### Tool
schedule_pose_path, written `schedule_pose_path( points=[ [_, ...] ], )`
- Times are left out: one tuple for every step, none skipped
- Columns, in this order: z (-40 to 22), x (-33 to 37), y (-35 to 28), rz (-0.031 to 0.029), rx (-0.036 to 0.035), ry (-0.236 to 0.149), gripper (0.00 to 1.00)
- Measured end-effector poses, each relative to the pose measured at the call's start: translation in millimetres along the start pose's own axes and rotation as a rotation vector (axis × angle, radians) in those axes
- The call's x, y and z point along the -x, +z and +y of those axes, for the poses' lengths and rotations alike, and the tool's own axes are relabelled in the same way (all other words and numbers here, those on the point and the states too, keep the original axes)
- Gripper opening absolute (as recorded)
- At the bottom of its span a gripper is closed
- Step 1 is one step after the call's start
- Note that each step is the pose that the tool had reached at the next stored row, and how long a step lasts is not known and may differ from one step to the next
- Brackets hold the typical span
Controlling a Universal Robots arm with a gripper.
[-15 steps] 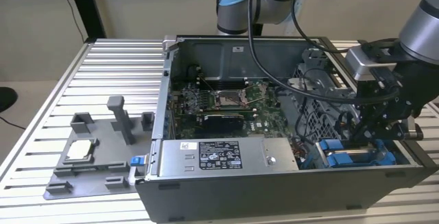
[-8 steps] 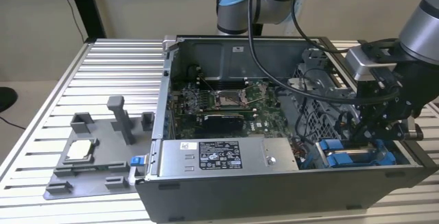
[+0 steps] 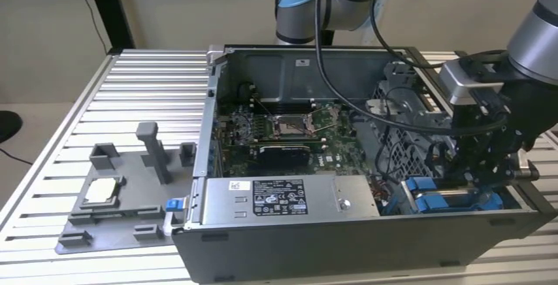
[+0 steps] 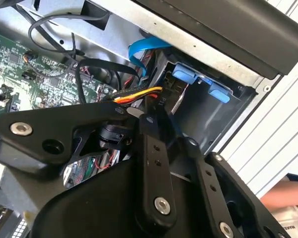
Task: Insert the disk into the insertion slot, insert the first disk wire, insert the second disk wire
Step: 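Insert the second disk wire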
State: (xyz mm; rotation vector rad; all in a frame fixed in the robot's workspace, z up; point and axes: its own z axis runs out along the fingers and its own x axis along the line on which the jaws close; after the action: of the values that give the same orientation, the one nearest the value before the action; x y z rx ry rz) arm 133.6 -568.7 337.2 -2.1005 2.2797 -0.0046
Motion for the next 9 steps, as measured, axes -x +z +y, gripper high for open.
schedule_pose_path(
  points=[
    [0.0,0.1,-1.9,0.0007,0.0009,0.000,1.00],
    [-0.1,0.1,-4.1,0.0015,0.0021,0.000,1.00],
    [-0.1,0.2,-6.7,0.0012,0.0035,0.000,1.00],
    [-0.3,0.3,-9.7,0.0018,0.0049,0.000,1.00],
    [-0.3,0.3,-12.4,0.0018,0.0065,0.000,1.00],
    [-0.4,0.4,-15.4,0.0020,0.0080,0.000,1.00],
    [-0.5,0.5,-18.4,0.0020,0.0094,0.001,1.00],
    [-0.6,0.6,-21.4,0.0022,0.0110,0.001,1.00],
    [-0.7,0.7,-24.5,0.0025,0.0125,0.001,1.00]
  ],
)
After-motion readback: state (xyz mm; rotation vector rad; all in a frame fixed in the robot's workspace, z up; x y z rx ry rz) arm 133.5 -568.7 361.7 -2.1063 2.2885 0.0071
